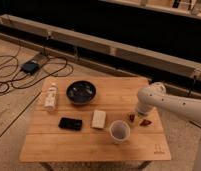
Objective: Place the pepper in the ceramic cup
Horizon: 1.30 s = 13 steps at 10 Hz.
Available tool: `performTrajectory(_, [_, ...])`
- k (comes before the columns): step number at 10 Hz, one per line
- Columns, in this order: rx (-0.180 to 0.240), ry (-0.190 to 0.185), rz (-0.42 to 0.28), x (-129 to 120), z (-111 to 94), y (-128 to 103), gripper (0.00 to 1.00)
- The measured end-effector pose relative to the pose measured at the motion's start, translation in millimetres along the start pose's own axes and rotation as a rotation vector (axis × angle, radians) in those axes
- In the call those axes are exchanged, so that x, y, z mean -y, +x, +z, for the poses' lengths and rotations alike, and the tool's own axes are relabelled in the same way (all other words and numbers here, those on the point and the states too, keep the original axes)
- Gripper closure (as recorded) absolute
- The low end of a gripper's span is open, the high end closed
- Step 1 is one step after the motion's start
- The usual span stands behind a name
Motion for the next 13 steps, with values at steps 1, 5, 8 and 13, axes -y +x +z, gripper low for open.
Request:
performTrajectory(1, [0.0, 0.002, 0.002, 0, 1, 1, 0.61])
performTrajectory(5, [-0.003, 0.025, 0.009, 3, -6, 4, 0.99])
performTrajectory(8, [-0.004, 0.065, -0.004, 12, -28, 0, 1.0])
performTrajectory(13, [0.041, 0.177, -0.099, 29, -93, -46, 1.0])
